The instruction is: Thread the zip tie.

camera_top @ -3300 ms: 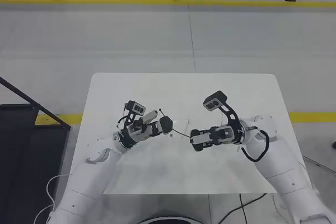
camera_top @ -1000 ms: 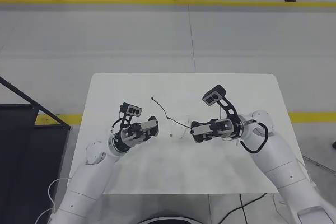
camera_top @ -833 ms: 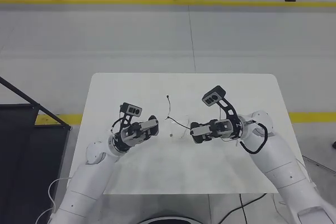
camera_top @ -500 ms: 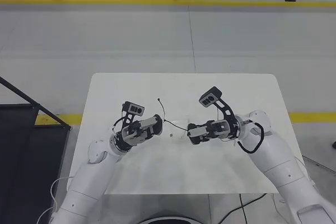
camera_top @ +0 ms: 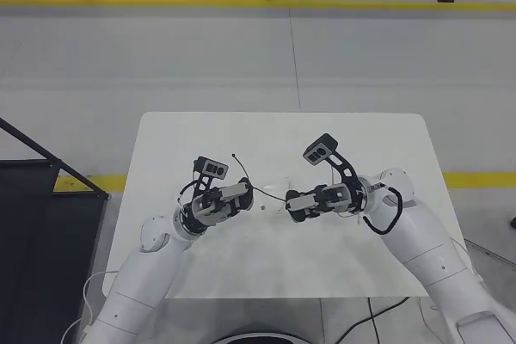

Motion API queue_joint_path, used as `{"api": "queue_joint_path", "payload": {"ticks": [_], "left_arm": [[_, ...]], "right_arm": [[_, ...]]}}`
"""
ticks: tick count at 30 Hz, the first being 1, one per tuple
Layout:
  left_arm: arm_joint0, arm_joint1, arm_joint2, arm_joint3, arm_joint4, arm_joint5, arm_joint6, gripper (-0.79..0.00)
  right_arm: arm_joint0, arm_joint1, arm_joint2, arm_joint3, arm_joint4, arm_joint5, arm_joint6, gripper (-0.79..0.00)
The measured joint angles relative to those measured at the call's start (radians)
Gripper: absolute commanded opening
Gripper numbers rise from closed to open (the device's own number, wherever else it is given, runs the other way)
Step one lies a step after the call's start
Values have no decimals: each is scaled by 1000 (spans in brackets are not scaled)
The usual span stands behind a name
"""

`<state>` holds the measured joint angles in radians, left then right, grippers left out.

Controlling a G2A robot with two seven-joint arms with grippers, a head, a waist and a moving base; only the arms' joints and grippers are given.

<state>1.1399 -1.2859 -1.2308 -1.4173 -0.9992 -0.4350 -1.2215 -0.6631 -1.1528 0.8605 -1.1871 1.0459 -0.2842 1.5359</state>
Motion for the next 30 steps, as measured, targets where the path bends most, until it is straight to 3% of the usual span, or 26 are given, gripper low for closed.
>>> {"api": "queue_joint_path", "payload": {"ticks": [15, 22, 26, 30], "left_arm": [[8, -4, -1, -9, 4, -6, -10, -622], [6, -7, -1, -10, 13, -7, 2, -668], [5, -8, -1, -9, 16, -8, 7, -785], [4, -9, -2, -8, 17, -11, 8, -785]], "right_arm": [[10, -1, -12, 13, 8, 0, 0, -785], [15, -1, -21, 15, 7, 0, 0, -785], [17, 0, -23, 17, 9, 0, 0, -785], [18, 0, -25, 17, 9, 0, 0, -785]]}}
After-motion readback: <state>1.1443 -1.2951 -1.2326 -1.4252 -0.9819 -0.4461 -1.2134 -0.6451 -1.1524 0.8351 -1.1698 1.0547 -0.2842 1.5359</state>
